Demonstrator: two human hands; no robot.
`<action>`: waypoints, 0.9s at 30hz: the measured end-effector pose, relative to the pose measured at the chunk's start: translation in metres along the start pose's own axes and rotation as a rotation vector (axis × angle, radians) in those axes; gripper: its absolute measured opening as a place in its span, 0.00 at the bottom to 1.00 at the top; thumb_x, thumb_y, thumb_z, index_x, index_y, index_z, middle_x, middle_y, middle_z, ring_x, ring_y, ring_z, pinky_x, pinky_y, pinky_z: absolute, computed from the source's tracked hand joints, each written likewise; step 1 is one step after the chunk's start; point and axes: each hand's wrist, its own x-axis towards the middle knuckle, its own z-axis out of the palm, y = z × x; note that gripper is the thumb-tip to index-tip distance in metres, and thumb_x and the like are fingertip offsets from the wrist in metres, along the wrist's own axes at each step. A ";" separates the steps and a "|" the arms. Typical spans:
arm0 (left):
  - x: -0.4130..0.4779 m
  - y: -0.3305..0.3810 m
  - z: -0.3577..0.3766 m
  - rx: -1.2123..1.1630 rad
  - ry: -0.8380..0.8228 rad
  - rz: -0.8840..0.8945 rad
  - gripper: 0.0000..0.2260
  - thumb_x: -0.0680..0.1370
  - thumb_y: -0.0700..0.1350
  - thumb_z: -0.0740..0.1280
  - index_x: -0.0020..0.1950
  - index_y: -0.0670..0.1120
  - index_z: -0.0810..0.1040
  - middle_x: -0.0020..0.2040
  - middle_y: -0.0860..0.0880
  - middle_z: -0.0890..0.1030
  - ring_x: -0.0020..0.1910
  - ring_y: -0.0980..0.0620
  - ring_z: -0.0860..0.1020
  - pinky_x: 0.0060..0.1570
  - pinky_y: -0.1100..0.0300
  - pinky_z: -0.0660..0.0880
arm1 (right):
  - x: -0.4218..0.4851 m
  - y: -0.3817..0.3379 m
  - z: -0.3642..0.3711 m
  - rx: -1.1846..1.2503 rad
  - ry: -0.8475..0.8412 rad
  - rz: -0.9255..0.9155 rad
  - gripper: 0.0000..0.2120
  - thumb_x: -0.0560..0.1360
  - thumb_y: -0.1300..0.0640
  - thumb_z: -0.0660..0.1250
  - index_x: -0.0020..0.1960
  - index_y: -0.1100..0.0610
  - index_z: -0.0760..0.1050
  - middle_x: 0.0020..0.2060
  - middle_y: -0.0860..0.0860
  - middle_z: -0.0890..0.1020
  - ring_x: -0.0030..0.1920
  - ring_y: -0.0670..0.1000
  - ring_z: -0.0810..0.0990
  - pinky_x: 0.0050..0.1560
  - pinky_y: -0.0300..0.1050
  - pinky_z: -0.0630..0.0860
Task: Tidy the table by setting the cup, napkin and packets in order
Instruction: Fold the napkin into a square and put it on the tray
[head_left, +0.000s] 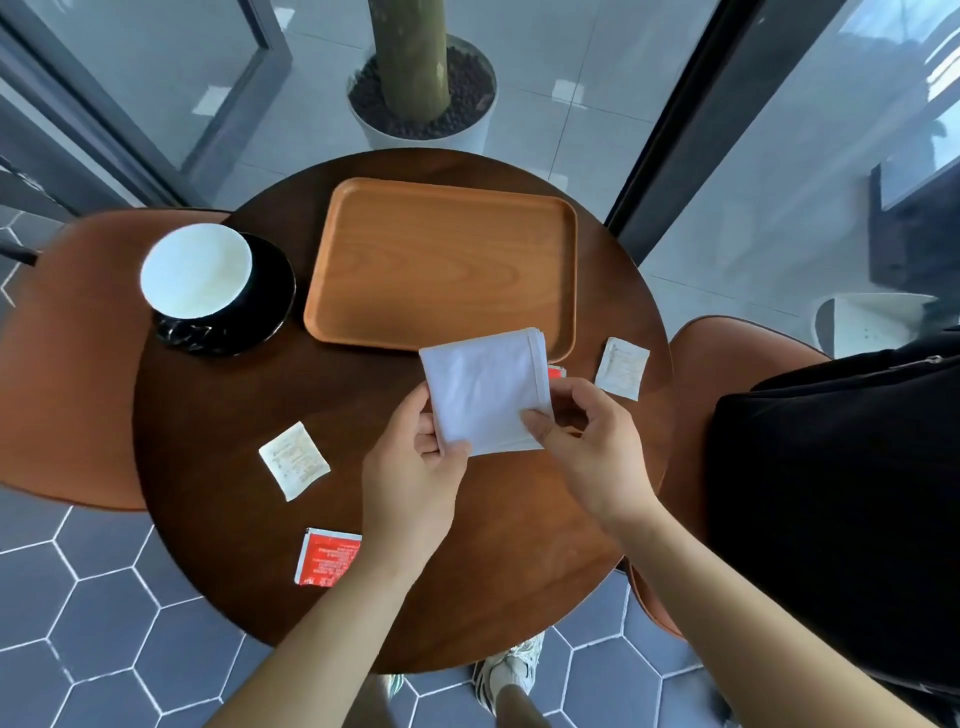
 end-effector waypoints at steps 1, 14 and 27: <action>0.005 0.001 -0.005 0.020 0.014 0.018 0.28 0.75 0.39 0.74 0.72 0.55 0.72 0.53 0.58 0.83 0.51 0.62 0.82 0.50 0.68 0.79 | 0.005 -0.004 0.005 -0.014 -0.006 0.003 0.08 0.76 0.55 0.73 0.54 0.46 0.80 0.45 0.39 0.84 0.48 0.42 0.82 0.48 0.36 0.78; 0.104 0.018 -0.045 0.269 0.127 0.201 0.23 0.75 0.37 0.71 0.68 0.50 0.74 0.51 0.55 0.80 0.49 0.52 0.80 0.49 0.62 0.76 | 0.078 -0.055 0.062 -0.158 0.067 -0.062 0.10 0.76 0.53 0.72 0.55 0.57 0.80 0.46 0.47 0.84 0.47 0.46 0.82 0.53 0.49 0.79; 0.164 0.013 -0.044 0.525 0.049 0.194 0.24 0.75 0.37 0.72 0.71 0.45 0.72 0.60 0.46 0.82 0.59 0.44 0.80 0.59 0.50 0.77 | 0.125 -0.040 0.090 -0.335 0.087 -0.008 0.09 0.74 0.56 0.72 0.50 0.60 0.76 0.40 0.51 0.81 0.42 0.55 0.80 0.44 0.51 0.78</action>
